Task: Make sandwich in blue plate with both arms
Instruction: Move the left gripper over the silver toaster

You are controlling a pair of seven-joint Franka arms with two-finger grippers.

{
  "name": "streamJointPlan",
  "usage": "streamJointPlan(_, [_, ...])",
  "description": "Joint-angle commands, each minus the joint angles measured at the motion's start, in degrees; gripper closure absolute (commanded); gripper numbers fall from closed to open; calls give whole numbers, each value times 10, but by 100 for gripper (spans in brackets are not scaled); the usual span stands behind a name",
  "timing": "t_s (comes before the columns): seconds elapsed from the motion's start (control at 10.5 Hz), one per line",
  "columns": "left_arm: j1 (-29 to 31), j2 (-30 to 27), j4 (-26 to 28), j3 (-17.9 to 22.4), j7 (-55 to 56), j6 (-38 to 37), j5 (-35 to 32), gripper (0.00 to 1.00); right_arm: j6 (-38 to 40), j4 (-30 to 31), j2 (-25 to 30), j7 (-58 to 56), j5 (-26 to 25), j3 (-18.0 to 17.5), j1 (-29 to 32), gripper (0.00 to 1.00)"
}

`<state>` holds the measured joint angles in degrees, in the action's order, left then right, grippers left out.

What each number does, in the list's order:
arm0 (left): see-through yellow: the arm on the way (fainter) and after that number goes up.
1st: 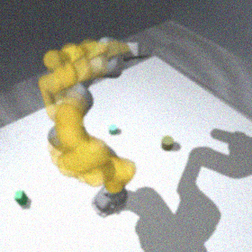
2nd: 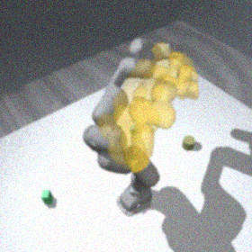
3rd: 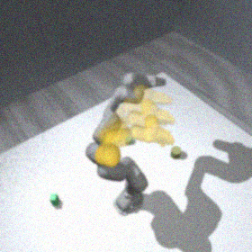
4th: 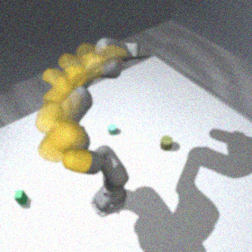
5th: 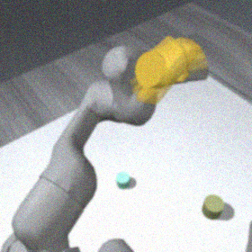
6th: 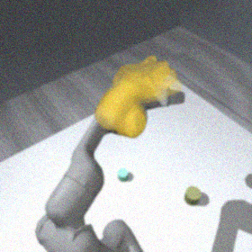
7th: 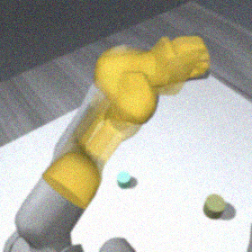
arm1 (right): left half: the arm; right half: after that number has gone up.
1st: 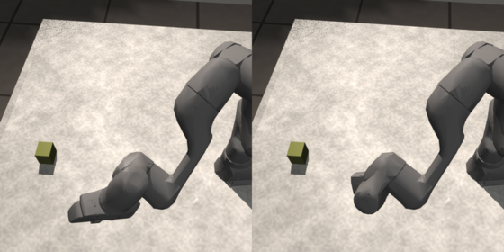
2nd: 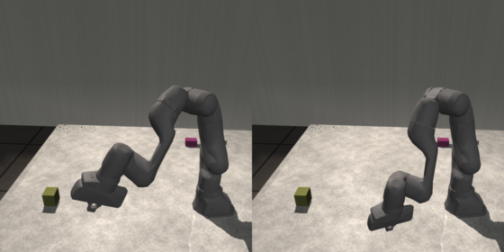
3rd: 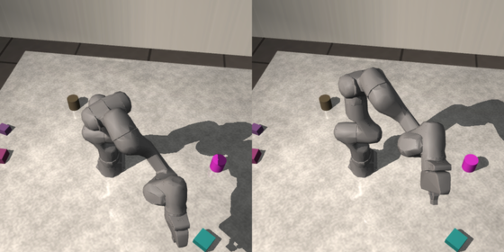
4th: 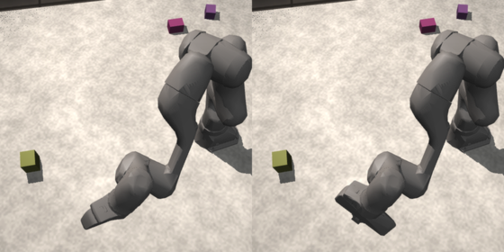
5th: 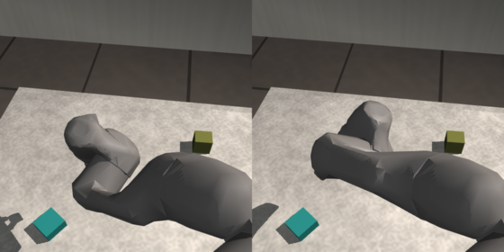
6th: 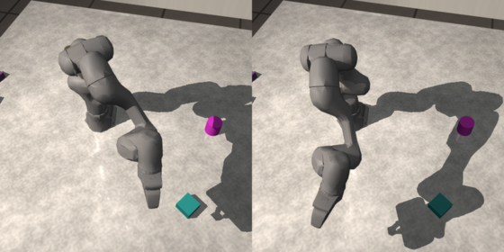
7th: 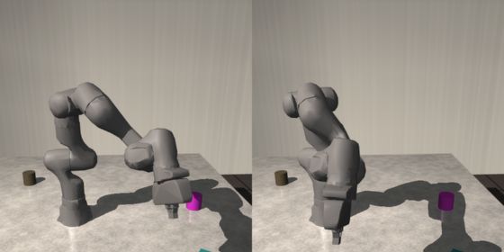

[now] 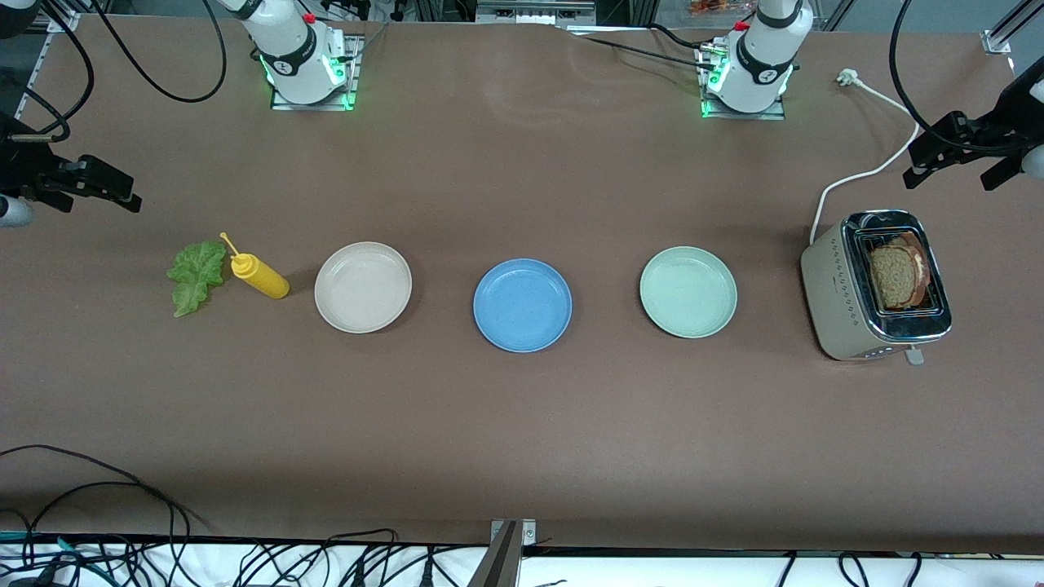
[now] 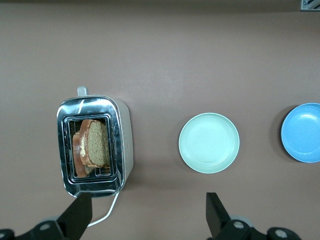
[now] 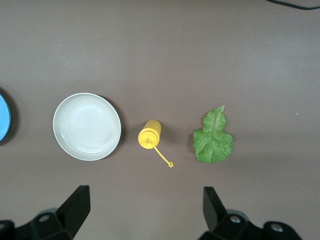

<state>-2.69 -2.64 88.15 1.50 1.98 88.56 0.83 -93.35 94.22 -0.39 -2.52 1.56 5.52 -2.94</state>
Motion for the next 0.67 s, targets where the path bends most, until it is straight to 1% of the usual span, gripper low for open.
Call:
streamJointPlan(0.0, [2,11,-7,3,0,-30,-7,0,11,-13,-4,-6,9,0,0,0])
streamJointPlan(0.19, [16,21,-3,7,-4,-31,-35,0,11,-13,-6,-6,9,-1,0,0])
streamJointPlan(0.38, [33,49,-4,7,-4,-30,-36,0,11,-13,-6,-6,9,-1,0,0])
streamJointPlan(0.48, [42,58,10,7,-4,-15,-36,0,11,-12,-7,-6,8,-2,-1,0])
streamJointPlan(0.57, [43,55,45,7,-4,9,-36,0,11,-12,-7,-6,8,-2,-1,0])
